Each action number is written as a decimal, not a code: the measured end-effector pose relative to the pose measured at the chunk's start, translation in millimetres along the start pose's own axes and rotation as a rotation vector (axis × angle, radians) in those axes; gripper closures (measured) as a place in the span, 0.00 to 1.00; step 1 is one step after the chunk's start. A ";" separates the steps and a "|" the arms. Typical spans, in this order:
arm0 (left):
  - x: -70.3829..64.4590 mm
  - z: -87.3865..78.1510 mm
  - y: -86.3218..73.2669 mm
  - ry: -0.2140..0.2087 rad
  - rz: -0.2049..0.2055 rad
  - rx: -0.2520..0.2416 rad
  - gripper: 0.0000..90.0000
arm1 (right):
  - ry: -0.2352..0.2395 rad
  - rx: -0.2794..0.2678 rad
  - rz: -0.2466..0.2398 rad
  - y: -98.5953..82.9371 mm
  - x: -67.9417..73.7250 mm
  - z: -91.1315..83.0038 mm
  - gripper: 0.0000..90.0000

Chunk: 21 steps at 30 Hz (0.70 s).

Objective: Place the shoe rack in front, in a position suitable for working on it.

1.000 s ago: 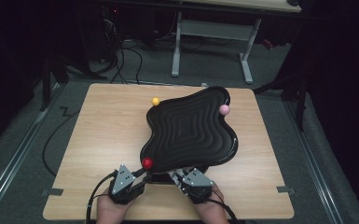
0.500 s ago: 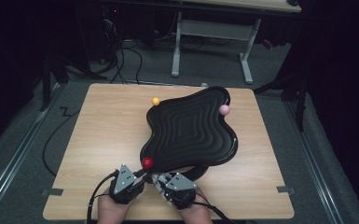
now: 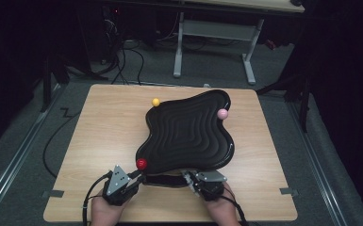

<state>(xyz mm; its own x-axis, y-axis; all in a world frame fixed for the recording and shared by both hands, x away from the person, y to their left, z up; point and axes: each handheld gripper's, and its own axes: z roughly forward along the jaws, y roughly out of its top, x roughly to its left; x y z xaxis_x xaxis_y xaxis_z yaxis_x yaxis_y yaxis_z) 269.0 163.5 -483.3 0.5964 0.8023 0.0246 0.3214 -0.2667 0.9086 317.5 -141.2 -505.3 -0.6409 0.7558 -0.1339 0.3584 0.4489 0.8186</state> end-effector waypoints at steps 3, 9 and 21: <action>0.2 0.1 -0.2 -0.002 0.001 -0.002 0.83 | -0.023 0.003 0.038 -2.3 -15.3 -1.3 0.85; 0.9 0.4 -0.9 -0.006 0.005 -0.008 0.83 | -0.130 0.000 0.109 -5.9 -54.6 -6.1 0.85; 1.5 4.9 -1.5 0.002 0.001 -0.018 0.82 | -0.052 0.000 0.126 -9.3 -44.3 -6.2 0.83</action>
<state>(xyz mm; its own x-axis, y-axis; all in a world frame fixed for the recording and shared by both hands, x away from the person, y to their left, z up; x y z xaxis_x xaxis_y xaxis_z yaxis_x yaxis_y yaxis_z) 273.0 162.4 -486.6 0.5954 0.8030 0.0266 0.3071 -0.2581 0.9160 338.4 -181.8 -503.5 -0.5547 0.8300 -0.0586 0.4341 0.3487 0.8306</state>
